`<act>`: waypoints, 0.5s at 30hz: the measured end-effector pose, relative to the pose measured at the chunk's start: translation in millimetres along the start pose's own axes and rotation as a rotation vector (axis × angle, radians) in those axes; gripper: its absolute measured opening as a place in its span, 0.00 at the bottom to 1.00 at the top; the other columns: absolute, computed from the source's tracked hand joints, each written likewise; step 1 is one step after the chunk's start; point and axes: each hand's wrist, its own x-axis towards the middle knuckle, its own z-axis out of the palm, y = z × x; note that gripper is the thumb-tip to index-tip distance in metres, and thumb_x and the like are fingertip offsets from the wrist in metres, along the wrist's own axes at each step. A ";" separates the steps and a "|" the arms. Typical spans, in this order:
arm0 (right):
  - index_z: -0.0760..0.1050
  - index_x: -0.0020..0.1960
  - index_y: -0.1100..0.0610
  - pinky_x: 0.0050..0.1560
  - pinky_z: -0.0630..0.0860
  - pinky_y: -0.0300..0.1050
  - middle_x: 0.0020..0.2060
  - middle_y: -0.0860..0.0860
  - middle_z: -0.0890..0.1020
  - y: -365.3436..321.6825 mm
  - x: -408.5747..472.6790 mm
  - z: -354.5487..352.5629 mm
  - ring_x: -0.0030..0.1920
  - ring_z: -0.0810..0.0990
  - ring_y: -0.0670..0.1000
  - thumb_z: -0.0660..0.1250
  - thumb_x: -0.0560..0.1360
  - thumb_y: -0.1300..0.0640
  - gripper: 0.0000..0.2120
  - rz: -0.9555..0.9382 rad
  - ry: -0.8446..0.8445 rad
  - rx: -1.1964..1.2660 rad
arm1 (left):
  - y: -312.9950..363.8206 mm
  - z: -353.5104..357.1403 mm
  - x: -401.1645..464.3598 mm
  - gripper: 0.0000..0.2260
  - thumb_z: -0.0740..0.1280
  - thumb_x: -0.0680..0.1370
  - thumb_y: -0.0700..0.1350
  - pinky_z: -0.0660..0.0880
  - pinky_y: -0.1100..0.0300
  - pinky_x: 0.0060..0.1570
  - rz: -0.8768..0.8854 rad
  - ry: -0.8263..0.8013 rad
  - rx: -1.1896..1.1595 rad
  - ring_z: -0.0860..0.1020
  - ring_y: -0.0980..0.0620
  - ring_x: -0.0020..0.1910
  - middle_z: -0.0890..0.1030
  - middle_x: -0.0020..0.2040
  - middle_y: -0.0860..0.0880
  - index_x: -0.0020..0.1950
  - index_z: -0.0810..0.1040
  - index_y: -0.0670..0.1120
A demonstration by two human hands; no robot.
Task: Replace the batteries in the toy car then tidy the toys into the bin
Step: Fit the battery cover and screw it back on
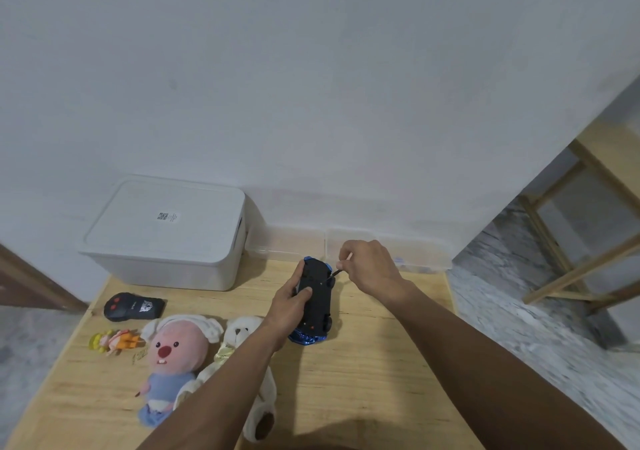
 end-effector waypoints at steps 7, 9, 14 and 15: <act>0.82 0.49 0.59 0.46 0.77 0.46 0.44 0.55 0.83 5.8 -0.1 1.7 0.46 0.81 0.54 0.67 0.77 0.62 0.05 -0.050 -0.042 -0.064 | 0.1 0.0 1.9 0.26 0.58 0.82 0.39 0.76 0.60 0.51 0.004 -0.001 0.005 0.78 0.54 0.54 0.77 0.62 0.52 0.77 0.59 0.58; 0.79 0.46 0.57 0.41 0.72 0.46 0.41 0.55 0.81 4.8 -2.1 2.1 0.41 0.77 0.55 0.62 0.80 0.53 0.11 -0.033 -0.025 -0.175 | 0.9 2.3 1.9 0.26 0.58 0.82 0.40 0.76 0.59 0.52 0.005 -0.007 0.003 0.78 0.54 0.55 0.76 0.64 0.51 0.77 0.60 0.58; 0.77 0.41 0.57 0.41 0.75 0.48 0.38 0.54 0.80 11.3 -2.7 4.0 0.40 0.78 0.56 0.62 0.80 0.50 0.14 0.013 -0.024 -0.080 | 1.1 8.3 -0.1 0.25 0.58 0.82 0.39 0.76 0.63 0.46 0.000 -0.011 0.008 0.78 0.55 0.52 0.77 0.60 0.52 0.77 0.60 0.58; 0.79 0.43 0.56 0.42 0.76 0.48 0.40 0.54 0.82 12.8 -2.7 3.8 0.42 0.79 0.55 0.64 0.79 0.52 0.10 0.013 -0.025 -0.033 | 0.8 8.9 0.0 0.26 0.58 0.82 0.39 0.76 0.64 0.45 0.000 -0.011 0.011 0.78 0.55 0.53 0.77 0.60 0.52 0.77 0.60 0.58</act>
